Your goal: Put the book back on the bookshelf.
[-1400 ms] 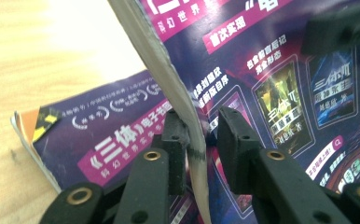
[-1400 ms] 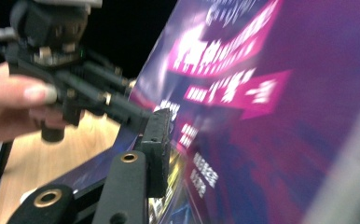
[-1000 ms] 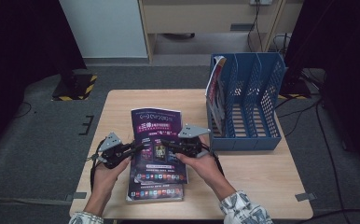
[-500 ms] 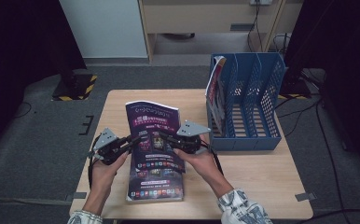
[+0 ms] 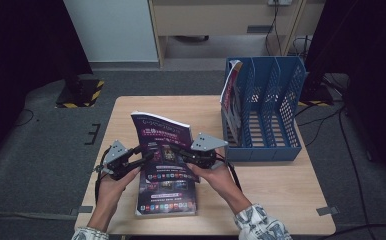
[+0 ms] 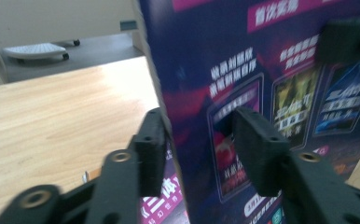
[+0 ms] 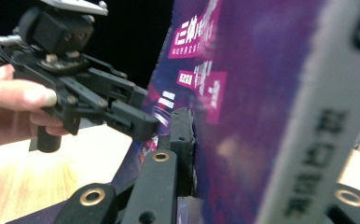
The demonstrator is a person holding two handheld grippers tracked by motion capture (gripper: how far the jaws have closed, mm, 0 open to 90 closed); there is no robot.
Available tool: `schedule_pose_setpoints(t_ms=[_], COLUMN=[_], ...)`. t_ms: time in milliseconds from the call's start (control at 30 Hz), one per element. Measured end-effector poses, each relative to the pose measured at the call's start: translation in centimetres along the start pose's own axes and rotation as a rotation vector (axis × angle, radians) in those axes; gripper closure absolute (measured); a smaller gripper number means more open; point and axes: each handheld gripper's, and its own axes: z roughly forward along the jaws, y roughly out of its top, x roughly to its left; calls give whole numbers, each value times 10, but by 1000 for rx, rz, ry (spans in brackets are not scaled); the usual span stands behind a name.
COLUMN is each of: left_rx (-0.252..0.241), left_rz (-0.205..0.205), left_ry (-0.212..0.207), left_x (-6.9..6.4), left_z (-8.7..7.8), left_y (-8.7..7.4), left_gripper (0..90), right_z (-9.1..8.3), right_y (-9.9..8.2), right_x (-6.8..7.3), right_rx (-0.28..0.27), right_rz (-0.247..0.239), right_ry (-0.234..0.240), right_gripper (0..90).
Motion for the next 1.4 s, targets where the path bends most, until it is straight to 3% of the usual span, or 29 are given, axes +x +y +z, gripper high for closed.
schedule_pose_setpoints(t_ms=[167, 233, 400, 500, 567, 633, 733, 767, 800, 900, 1033, 1100, 1200, 1233, 1267, 1400], left_rx=[23, 61, 83, 97, 104, 109, 109, 107, 107, 100, 76, 35, 28, 28, 31, 39], left_rz=[-22, -75, -71, -59, -65, -46, -53, -54, -54, -27, -10, 4, 32, 32, 3, 0], left_ry=[5, -3, -44, -71, -116, -108, -113, -117, -117, -110, -84, -38, -14, -14, -21, -12], left_x=[4, 8, 10, 9, 8, 7, 9, 10, 10, 7, 6, 7, 5, 5, 7, 8], left_z=[10, 18, 23, 24, 25, 24, 20, 17, 17, 15, 15, 13, 12, 12, 12, 10], left_y=[-8, -13, -18, -19, -19, -18, -17, -15, -15, -10, -7, -4, -3, -3, -5, -8], left_gripper=[313, 198, 196, 241, 372, 446, 505, 601, 638, 705, 726, 759, 790, 788, 781, 747], right_z=[0, -1, -1, -2, -1, -1, -1, -2, -2, -2, -3, -1, 0, 0, 1, 0], right_y=[-1, -1, -2, -2, -2, -3, -3, -4, -4, -4, -3, -1, 1, 1, 1, 3], right_x=[-1, -2, -3, -3, -4, -4, -4, -6, -6, -9, -11, -12, -13, -13, -12, -10], right_rx=[-3, -9, -16, -16, -18, -21, -18, -16, -16, -11, -18, -28, -35, -35, -31, -24], right_rz=[-4, 5, 12, 17, 19, 21, 25, 30, 30, 37, 37, 32, 29, 29, 30, 37], right_ry=[2, 6, 11, 14, 16, 21, 23, 21, 21, -1, -24, -37, -34, -34, -38, -22], right_gripper=[819, 820, 820, 820, 820, 820, 820, 817, 817, 811, 813, 818, 817, 817, 816, 800])
